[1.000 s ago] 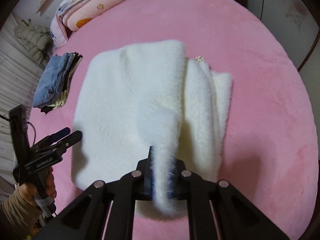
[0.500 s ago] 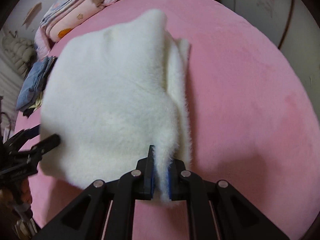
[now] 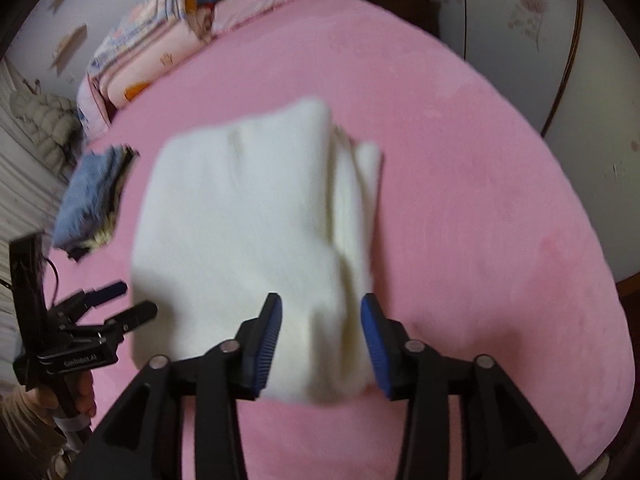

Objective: Fold large clothes

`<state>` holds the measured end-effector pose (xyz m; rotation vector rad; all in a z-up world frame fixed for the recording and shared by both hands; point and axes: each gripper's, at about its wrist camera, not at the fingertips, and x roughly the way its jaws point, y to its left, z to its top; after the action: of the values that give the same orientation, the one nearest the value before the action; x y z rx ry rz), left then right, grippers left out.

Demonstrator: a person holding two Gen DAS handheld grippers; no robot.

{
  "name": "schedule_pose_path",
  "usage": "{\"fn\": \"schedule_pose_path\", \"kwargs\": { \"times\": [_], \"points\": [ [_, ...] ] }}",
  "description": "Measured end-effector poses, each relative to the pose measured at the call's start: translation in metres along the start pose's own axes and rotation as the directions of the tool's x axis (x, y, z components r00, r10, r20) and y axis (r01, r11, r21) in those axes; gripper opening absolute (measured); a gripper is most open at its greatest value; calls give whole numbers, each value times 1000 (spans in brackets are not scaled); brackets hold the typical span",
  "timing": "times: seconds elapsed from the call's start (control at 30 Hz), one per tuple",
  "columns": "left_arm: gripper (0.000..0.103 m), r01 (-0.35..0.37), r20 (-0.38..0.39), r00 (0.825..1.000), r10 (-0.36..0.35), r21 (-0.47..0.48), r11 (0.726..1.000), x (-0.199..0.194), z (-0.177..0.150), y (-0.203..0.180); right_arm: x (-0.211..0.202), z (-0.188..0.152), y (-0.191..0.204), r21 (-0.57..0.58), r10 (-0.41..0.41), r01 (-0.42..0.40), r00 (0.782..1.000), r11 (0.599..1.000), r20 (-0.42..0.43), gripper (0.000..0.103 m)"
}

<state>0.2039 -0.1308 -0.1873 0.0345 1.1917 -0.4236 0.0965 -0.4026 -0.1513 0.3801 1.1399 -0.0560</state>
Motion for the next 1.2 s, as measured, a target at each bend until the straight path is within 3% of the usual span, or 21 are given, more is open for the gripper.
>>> {"fn": "schedule_pose_path", "kwargs": {
  "times": [0.13, 0.23, 0.5, 0.53, 0.57, 0.6, 0.63, 0.73, 0.8, 0.93, 1.07, 1.13, 1.2],
  "points": [
    [91, -28, 35, 999, 30, -47, 999, 4, 34, 21, 23, 41, 4, -24, -21, 21, 1000, 999, 21, 48],
    [91, -3, 42, 999, 7, -104, 995, 18, 60, 41, 54, 69, -2, -2, -8, 8, 1000, 1000, 13, 48],
    [91, 27, 26, 999, -22, -204, 979, 61, 94, 68, 114, 105, -4, 43, 46, -45, 999, 998, -15, 48],
    [91, 36, 24, 999, -32, -211, 977, 66, 95, 66, 117, 106, -5, 42, 54, -54, 998, 998, -9, 44],
    [89, 45, 20, 999, -41, -219, 975, 69, 96, 65, 118, 105, -5, 30, 58, -57, 998, 998, -2, 36],
    [83, 53, 16, 999, -51, -221, 974, 73, 97, 66, 117, 104, -3, -1, 32, -32, 999, 999, 7, 19],
    [81, 67, 16, 998, -65, -214, 975, 74, 97, 63, 114, 103, 0, -23, 1, 0, 1000, 1000, 18, 14],
    [80, 41, 42, 999, -34, -175, 984, 72, 96, 52, 101, 93, 14, -101, -100, 107, 992, 989, 72, 11],
    [78, 8, 47, 999, -1, -153, 988, 77, 92, 45, 107, 87, 11, -99, -118, 126, 990, 987, 78, 11],
    [78, -16, 41, 999, 22, -151, 988, 90, 92, 43, 132, 87, -9, -14, -87, 88, 996, 996, 27, 13],
    [79, -29, 30, 999, 35, -157, 987, 91, 93, 44, 129, 90, -16, 38, -57, 57, 998, 998, 16, 17],
    [80, -34, 20, 999, 38, -166, 985, 85, 93, 46, 116, 90, -15, 38, -94, 94, 995, 995, 12, 40],
    [80, -45, 12, 999, 47, -163, 986, 76, 93, 45, 102, 89, -13, 23, -120, 119, 993, 993, 20, 43]
  ]
}}
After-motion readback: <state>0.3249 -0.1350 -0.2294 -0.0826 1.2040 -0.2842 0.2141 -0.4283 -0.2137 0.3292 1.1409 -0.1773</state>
